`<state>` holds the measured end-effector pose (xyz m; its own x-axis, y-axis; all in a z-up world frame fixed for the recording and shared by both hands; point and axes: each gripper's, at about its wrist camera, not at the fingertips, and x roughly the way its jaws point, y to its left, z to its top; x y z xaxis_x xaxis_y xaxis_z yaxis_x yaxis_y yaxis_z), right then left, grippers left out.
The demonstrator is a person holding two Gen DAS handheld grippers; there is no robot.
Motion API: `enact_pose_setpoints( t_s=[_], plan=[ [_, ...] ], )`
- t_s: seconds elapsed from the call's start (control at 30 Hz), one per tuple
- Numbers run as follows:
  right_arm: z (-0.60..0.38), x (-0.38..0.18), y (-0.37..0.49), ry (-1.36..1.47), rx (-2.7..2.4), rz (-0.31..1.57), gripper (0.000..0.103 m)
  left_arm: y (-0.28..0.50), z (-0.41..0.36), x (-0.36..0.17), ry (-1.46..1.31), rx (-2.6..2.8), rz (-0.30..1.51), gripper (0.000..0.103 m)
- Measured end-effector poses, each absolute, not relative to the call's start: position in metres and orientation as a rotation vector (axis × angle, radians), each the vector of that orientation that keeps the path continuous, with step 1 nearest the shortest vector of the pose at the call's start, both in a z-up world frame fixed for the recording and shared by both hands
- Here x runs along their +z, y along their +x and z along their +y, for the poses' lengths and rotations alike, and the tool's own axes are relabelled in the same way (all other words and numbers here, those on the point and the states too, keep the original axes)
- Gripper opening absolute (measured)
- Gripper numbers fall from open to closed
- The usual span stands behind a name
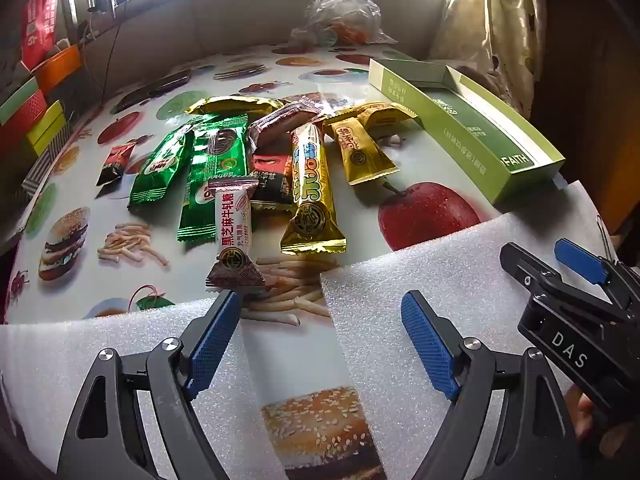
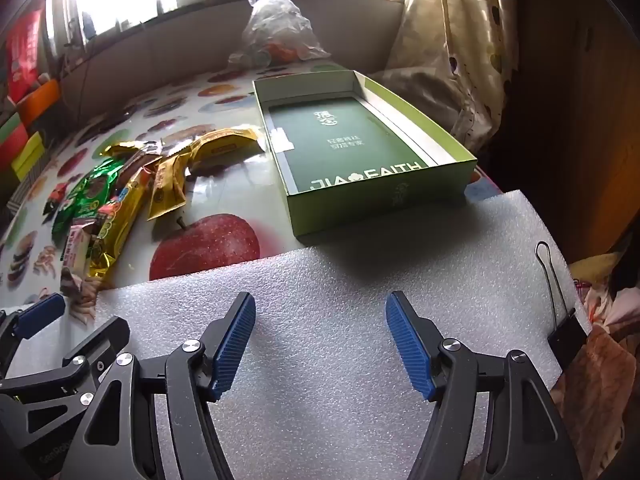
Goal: Organize snacks
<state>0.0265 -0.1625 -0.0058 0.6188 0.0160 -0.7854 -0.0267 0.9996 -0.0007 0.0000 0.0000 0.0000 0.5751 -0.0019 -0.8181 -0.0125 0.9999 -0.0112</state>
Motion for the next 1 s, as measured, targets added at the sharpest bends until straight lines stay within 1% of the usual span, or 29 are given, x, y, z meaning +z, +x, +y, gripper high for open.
enact_pose_setpoints(
  t_s=[1.0],
  plan=[
    [-0.1637,-0.0055,0.0237,-0.014,0.025,0.889,0.069,0.0022,-0.0024,-0.0037,-0.006,0.017,0.979,0.083]
  ],
)
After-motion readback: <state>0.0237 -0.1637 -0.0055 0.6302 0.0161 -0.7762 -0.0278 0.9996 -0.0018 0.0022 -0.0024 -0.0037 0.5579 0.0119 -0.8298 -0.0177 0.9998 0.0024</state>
